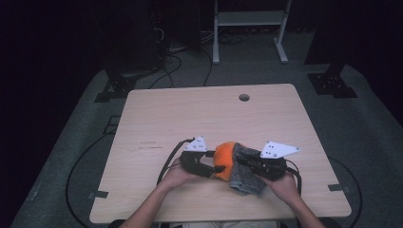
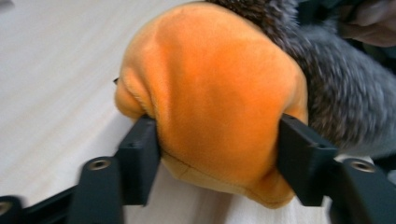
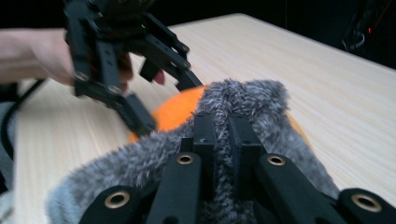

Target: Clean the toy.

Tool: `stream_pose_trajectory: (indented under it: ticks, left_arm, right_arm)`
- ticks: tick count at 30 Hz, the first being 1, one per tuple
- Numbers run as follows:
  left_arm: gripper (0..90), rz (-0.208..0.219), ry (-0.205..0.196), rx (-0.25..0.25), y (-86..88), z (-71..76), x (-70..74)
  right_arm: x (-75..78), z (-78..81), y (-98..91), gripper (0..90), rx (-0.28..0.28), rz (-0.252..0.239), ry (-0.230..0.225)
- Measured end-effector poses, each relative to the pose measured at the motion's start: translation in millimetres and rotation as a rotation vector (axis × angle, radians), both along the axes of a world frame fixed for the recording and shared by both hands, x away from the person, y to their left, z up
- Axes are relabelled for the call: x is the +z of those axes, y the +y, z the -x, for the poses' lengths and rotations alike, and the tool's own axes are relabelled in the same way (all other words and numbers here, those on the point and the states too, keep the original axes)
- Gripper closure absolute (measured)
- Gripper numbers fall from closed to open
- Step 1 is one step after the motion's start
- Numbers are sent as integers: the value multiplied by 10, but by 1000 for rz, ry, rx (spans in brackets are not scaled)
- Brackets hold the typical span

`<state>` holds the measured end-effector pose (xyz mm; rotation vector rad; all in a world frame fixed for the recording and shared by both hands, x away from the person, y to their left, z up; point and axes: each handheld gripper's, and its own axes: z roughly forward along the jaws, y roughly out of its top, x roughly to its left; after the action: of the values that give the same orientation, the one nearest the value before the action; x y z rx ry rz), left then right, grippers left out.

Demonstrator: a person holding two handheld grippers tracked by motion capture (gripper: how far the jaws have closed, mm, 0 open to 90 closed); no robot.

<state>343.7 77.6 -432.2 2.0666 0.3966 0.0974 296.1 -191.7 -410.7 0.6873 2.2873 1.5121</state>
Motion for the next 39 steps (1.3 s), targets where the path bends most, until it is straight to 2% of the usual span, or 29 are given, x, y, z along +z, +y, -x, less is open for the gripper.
stream_pose_trajectory:
  ticks: [1, 2, 3, 6, 8, 10, 11, 12, 13, 14, 17, 18, 19, 20, 21, 22, 23, 24, 25, 26, 27, 28, 29, 30, 32, 33, 39]
  left_arm:
    - [409, 16, -27, 3, -16, 30, 67]
    - [418, 16, -27, 3, -16, 30, 67]
    - [422, 3, -68, 13, -23, 65, 149]
    - [435, 4, -89, 36, 43, 88, 206]
    - [437, 4, -86, 40, 67, 85, 207]
    - [432, 8, -71, 39, 89, 71, 187]
    - [407, 2, -66, 32, 75, 55, 165]
    - [347, 2, -66, 32, 75, 55, 165]
    - [268, 15, -32, 46, 55, 28, 148]
    - [214, 15, -32, 46, 55, 28, 148]
    - [187, 34, 19, 60, 37, -7, 111]
    - [209, 37, 11, 61, 29, -2, 108]
    - [291, 27, -30, 61, 7, 33, 133]
    - [310, 27, -30, 61, 7, 33, 133]
    - [318, 22, -49, 58, -19, 62, 149]
    - [318, 12, -70, 48, -51, 90, 164]
    - [321, -6, -110, 26, -116, 147, 197]
    - [321, -6, -110, 26, -116, 147, 197]
    - [321, -24, -146, -2, -177, 201, 215]
    - [322, -24, -146, -2, -177, 201, 215]
    - [323, -59, -180, -10, -215, 242, 216]
    - [323, -59, -180, -10, -215, 242, 216]
    - [326, -80, -184, -13, -205, 249, 195]
    - [330, -80, -184, -13, -205, 249, 195]
    - [335, -65, -158, -10, -163, 221, 170]
    - [340, -56, -145, -5, -134, 196, 159]
    - [338, -50, -124, -6, -108, 169, 152]
  right_arm:
    - [77, 59, 60, 828, 28, -11, -34]
    - [77, 59, 60, 828, 28, -11, -34]
    - [133, 90, 147, 828, 54, -7, -52]
    - [153, 69, 179, 828, 54, 10, -71]
    - [135, 33, 129, 828, 24, 31, -68]
    - [113, 9, 92, 828, 17, 33, -54]
    - [57, -24, 29, 828, 1, 45, -31]
    - [57, -24, 29, 828, 1, 45, -31]
    - [1, -33, -15, 827, -13, 49, -15]
    - [1, -33, -15, 827, -13, 49, -15]
    - [-16, -42, -73, 827, -25, 52, -8]
    - [1, -33, -82, 827, -29, 58, -9]
    - [77, 2, -78, 827, -24, 59, -28]
    - [77, 2, -78, 827, -24, 59, -28]
    - [205, 56, -47, 827, -11, 56, -66]
    - [205, 56, -47, 827, -11, 56, -66]
    - [332, 88, 19, 827, 30, 56, -80]
    - [377, 95, 65, 827, 52, 64, -85]
    - [399, 95, 119, 827, 72, 75, -85]
    - [399, 95, 119, 827, 72, 75, -85]
    - [367, 57, 219, 827, 98, 122, -65]
    - [367, 57, 219, 827, 98, 122, -65]
    - [273, 24, 254, 827, 102, 128, -41]
    - [273, 24, 254, 827, 102, 128, -41]
    - [213, 20, 227, 827, 102, 109, -34]
    - [190, 24, 173, 827, 89, 100, -42]
    - [153, 22, -23, 826, 40, 103, -32]
